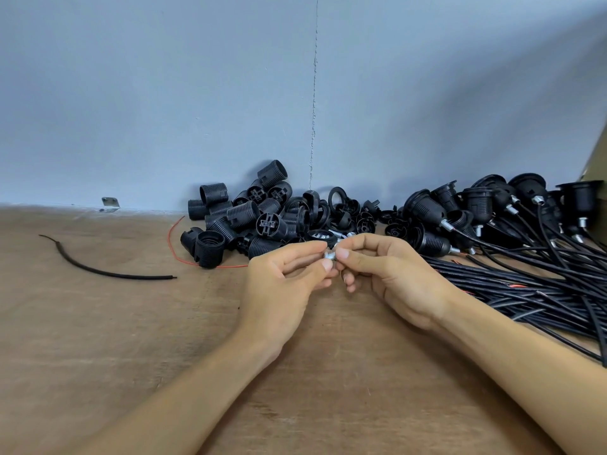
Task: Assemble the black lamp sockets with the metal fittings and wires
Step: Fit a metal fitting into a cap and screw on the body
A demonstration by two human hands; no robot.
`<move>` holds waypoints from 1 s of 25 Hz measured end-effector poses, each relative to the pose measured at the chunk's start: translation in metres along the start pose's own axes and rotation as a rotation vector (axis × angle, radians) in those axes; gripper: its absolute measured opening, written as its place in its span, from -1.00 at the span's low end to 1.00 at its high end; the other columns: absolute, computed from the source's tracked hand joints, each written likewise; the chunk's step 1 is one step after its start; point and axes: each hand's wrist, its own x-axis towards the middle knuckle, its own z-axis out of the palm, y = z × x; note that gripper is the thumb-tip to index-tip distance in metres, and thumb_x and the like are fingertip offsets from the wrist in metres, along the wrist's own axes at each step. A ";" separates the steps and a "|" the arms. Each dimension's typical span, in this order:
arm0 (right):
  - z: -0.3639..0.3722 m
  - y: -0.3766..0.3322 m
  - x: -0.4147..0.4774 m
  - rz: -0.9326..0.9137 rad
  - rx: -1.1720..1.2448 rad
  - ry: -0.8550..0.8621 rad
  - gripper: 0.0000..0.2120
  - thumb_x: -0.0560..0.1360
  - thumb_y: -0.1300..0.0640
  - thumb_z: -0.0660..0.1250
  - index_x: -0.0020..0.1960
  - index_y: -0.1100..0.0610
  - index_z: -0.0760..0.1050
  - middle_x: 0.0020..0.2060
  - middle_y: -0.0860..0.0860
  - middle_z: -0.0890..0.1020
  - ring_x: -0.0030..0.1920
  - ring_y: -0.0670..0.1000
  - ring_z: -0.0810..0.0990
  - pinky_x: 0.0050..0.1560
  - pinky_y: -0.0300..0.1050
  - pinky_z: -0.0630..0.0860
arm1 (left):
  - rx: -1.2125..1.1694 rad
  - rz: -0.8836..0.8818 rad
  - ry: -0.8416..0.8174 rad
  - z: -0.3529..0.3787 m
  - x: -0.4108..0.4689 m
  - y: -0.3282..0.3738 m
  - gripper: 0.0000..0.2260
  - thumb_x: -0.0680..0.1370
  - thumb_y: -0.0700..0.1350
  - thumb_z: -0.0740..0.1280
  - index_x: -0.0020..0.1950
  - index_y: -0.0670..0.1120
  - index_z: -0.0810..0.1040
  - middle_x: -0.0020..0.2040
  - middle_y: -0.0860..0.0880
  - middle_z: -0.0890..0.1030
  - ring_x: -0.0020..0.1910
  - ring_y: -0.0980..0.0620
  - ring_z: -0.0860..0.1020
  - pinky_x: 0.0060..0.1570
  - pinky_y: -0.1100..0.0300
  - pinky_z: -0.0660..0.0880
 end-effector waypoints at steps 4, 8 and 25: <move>-0.011 -0.004 0.000 0.078 -0.007 -0.062 -0.80 0.44 0.22 0.45 0.03 0.28 0.63 -0.16 0.17 0.64 -0.28 0.01 0.60 -0.21 -0.15 0.59 | 0.095 0.025 -0.037 0.002 -0.001 -0.003 -0.79 0.52 -0.33 0.46 0.00 -0.01 0.69 -0.15 -0.01 0.75 -0.21 -0.01 0.73 -0.22 0.28 0.61; -0.015 -0.004 0.000 0.128 -0.021 -0.065 -0.78 0.42 0.22 0.47 0.04 0.27 0.65 -0.14 0.21 0.65 -0.24 0.03 0.63 -0.16 -0.14 0.63 | 0.192 0.027 -0.055 0.001 -0.001 -0.005 -0.77 0.53 -0.33 0.45 0.03 0.00 0.70 -0.15 0.02 0.75 -0.25 0.01 0.72 -0.23 0.27 0.60; -0.002 -0.002 0.000 0.112 0.071 -0.005 -0.83 0.47 0.15 0.43 -0.05 0.26 0.63 -0.21 0.14 0.67 -0.30 -0.03 0.65 -0.24 -0.20 0.63 | 0.217 0.135 0.079 0.004 -0.003 0.000 -0.75 0.49 -0.33 0.49 -0.04 0.04 0.71 -0.16 0.09 0.75 -0.20 0.09 0.73 -0.20 0.29 0.62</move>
